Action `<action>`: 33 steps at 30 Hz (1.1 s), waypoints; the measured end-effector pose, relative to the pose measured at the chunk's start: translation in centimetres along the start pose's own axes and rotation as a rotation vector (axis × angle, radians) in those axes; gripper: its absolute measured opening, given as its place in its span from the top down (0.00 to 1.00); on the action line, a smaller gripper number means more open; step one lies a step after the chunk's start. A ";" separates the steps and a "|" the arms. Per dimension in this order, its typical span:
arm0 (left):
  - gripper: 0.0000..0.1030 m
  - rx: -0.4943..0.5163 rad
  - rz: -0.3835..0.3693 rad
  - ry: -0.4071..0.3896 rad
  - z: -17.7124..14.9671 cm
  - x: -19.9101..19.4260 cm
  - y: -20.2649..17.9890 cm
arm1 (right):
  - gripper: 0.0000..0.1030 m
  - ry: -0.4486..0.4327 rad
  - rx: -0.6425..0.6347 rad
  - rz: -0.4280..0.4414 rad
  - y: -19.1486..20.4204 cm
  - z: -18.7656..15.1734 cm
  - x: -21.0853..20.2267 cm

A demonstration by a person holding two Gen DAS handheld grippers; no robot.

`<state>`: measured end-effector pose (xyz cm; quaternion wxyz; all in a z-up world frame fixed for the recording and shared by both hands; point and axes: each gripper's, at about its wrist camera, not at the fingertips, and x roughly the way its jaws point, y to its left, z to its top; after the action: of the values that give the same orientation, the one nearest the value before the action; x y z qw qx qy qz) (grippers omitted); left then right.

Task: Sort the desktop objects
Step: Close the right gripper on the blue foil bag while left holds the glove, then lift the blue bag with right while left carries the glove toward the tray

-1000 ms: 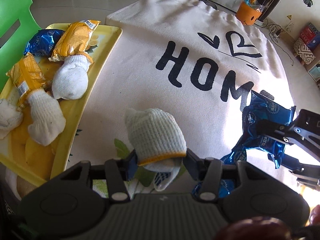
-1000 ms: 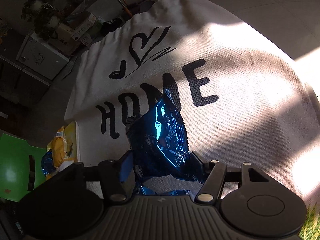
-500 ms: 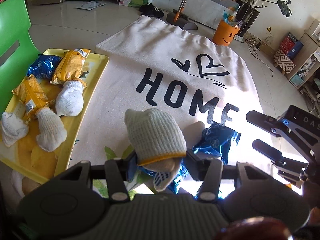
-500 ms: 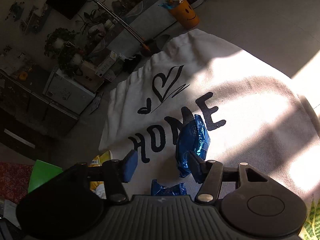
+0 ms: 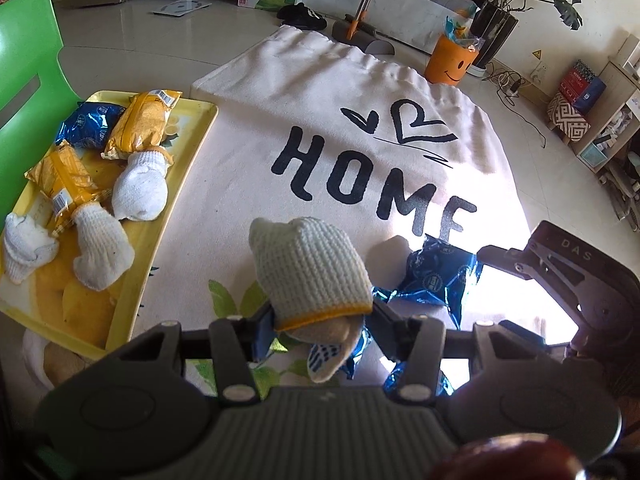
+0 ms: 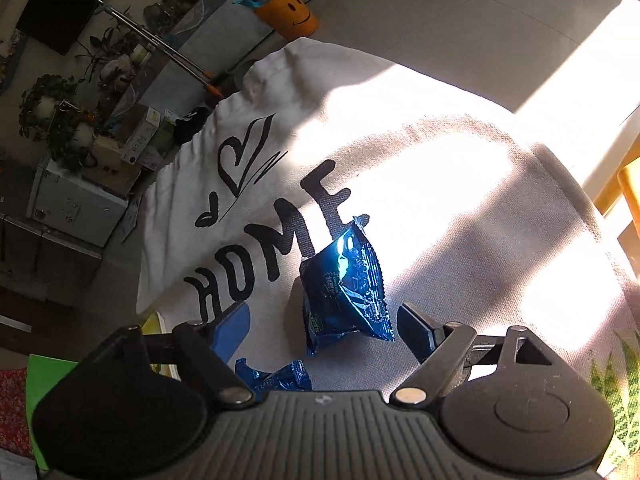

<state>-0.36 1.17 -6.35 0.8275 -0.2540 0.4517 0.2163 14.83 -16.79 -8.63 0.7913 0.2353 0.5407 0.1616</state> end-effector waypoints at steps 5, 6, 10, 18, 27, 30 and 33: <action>0.53 -0.002 0.012 0.021 0.0 1.2 0.4 | 0.15 0.014 -0.045 -0.061 0.6 0.5 2.4; 0.53 -0.001 0.015 0.023 0.0 1.4 0.5 | 0.15 0.023 -0.048 -0.067 0.7 0.6 3.1; 0.53 0.006 0.025 0.035 0.2 2.1 0.9 | 0.15 0.045 -0.069 -0.086 1.2 0.6 5.3; 0.53 -0.008 0.019 0.040 0.3 1.9 1.2 | 0.46 0.064 -0.133 -0.113 1.6 -0.3 6.7; 0.53 0.009 -0.013 -0.014 0.5 -1.3 0.5 | 0.46 -0.140 -0.105 0.017 2.6 0.4 -0.4; 0.53 0.021 -0.025 -0.027 0.4 -2.3 0.1 | 0.46 -0.204 -0.134 0.068 3.0 0.1 -3.5; 0.53 0.028 -0.035 -0.040 0.0 -3.2 -0.2 | 0.46 -0.241 -0.156 0.122 3.2 -0.6 -6.0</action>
<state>-1.81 0.58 -3.53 0.8434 -0.2459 0.4337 0.2002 12.11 -17.02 -2.38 0.8550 0.2233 0.4123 0.2215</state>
